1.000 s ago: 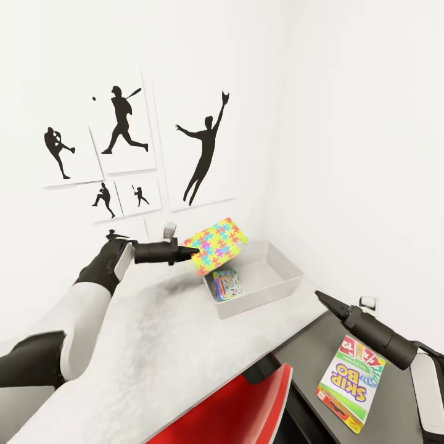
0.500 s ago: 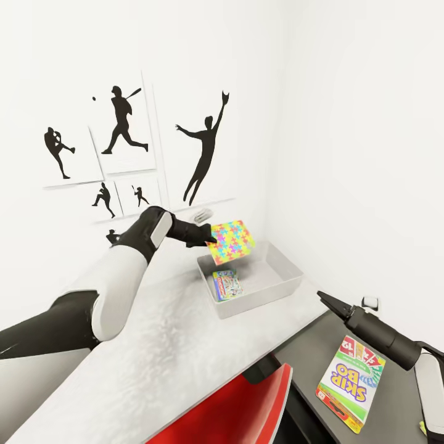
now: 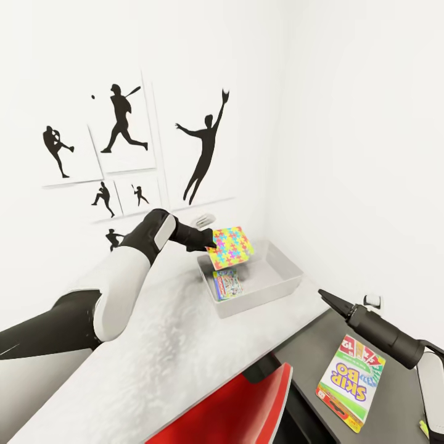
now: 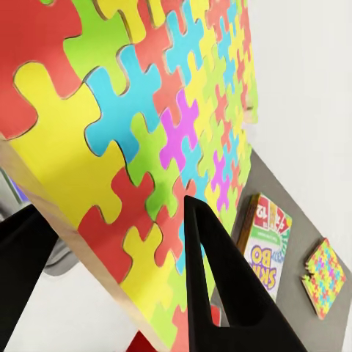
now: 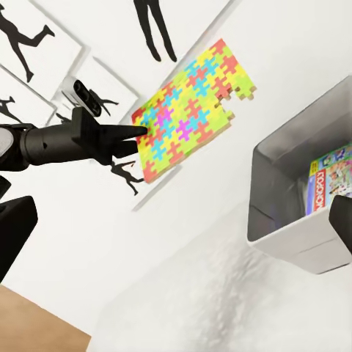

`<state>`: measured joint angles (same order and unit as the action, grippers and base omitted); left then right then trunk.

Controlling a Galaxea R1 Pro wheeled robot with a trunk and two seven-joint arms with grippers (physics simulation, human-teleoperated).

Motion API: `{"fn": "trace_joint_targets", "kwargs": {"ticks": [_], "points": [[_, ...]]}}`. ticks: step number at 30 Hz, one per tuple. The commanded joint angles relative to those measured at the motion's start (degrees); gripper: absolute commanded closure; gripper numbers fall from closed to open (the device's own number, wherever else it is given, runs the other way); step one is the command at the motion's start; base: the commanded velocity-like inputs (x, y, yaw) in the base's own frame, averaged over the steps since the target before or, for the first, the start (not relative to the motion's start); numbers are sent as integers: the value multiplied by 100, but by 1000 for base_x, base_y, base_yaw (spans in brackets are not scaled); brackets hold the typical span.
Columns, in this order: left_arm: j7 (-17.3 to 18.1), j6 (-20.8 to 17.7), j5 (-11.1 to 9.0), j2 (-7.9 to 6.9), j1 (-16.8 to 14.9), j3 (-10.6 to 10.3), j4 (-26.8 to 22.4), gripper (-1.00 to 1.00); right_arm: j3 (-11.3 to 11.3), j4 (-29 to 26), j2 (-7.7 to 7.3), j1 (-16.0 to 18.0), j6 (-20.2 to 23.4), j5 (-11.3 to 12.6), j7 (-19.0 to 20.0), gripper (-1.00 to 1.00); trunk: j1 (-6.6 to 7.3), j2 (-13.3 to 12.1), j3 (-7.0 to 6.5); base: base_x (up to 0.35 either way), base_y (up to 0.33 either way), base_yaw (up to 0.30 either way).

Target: Put all the toys in the child's room - the three board games (two on the bed and one on the table), the two jigsaw puzzles on the table, and the tennis ball on the table - inside the toy box on the table in the child's room.

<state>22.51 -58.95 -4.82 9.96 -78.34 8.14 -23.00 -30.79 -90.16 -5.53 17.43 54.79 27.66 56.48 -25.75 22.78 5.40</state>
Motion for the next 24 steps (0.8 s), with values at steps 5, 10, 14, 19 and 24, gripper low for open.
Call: {"fn": "trace_joint_targets", "kwargs": {"ticks": [5,10,14,19,24], "points": [[1,-38,-37,4,-6,22,12,100,-6,-1,0,6,29,-6,15,-100,-3,14,57,0,0,0],[10,-38,-47,4,-6,-290,59,100,-6,0,0,6,32,-6,19,-100,-3,14,104,0,0,0],[22,-38,-67,4,-6,-657,81,100,-7,6,-6,6,32,-6,21,-100,-3,14,141,0,0,0],[133,-36,-71,4,-6,-737,85,100,-81,7,-6,6,35,-6,28,-100,-3,14,189,0,0,0],[278,-30,-72,4,-5,-757,85,100,-115,8,-7,6,40,1,39,-100,-3,14,236,0,0,0]]}}
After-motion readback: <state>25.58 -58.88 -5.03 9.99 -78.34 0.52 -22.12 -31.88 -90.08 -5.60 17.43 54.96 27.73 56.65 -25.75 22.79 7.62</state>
